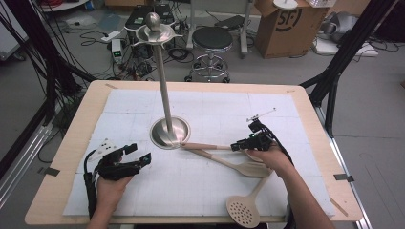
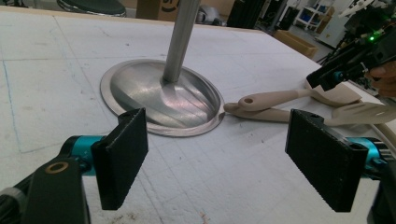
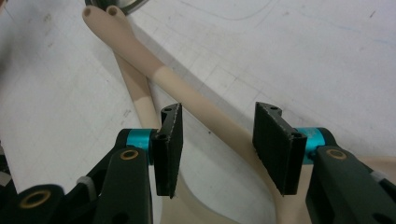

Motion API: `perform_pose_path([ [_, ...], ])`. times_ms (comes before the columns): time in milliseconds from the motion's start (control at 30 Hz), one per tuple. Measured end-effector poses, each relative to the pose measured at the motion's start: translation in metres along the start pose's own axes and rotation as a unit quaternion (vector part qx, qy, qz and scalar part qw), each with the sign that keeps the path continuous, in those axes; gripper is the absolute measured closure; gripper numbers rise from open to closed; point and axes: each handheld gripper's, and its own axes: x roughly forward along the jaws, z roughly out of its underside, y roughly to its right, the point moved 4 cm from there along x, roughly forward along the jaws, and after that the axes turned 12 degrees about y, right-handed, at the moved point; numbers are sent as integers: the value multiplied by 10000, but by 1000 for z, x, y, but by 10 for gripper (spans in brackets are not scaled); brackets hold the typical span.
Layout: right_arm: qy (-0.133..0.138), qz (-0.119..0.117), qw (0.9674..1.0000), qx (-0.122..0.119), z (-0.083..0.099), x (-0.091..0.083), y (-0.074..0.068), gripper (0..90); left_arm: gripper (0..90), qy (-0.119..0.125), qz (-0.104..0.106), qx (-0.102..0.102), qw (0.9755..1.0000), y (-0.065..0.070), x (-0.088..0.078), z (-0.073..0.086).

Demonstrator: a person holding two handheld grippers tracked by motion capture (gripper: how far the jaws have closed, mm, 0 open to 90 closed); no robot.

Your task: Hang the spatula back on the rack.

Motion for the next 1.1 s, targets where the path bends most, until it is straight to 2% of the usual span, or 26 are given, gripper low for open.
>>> perform_pose_path([
  [100,-24,-7,10000,49,0,1,1,529,219,-5,7,6,10000,0,0,0],
  [200,-60,32,10000,-51,1,4,3,520,219,-9,17,21,10000,1,1,0],
  [267,-226,165,9995,-158,3,9,2,506,219,-2,11,24,10000,1,1,0],
  [300,-226,165,9995,-158,3,9,2,506,219,-2,11,24,10000,1,1,0],
  [333,-266,239,9989,-314,3,13,1,506,219,0,1,13,10000,1,0,0],
  [400,-291,255,9986,-354,4,14,0,500,219,-1,6,10,10000,1,0,0],
  [500,-293,210,9988,-326,4,15,1,502,219,0,4,17,10000,1,1,0],
  [567,-324,216,9983,-441,4,14,0,503,219,0,16,9,10000,1,1,0],
  [667,-353,224,9961,-772,6,15,-4,504,219,-3,15,11,10000,1,1,0],
  [867,-379,154,9953,-882,6,17,-5,504,219,-22,11,30,10000,1,1,1],
  [900,-403,142,9957,-818,7,17,-6,505,219,-24,13,30,10000,1,1,1],
  [1000,-418,107,9945,-956,7,17,-6,509,219,-25,2,21,10000,1,1,1],
  [1067,-426,136,9926,-1130,7,17,-6,512,219,-19,7,15,10000,1,1,1],
  [1100,-436,139,9927,-1120,8,17,-7,512,219,-14,-6,13,10000,1,1,1],
])
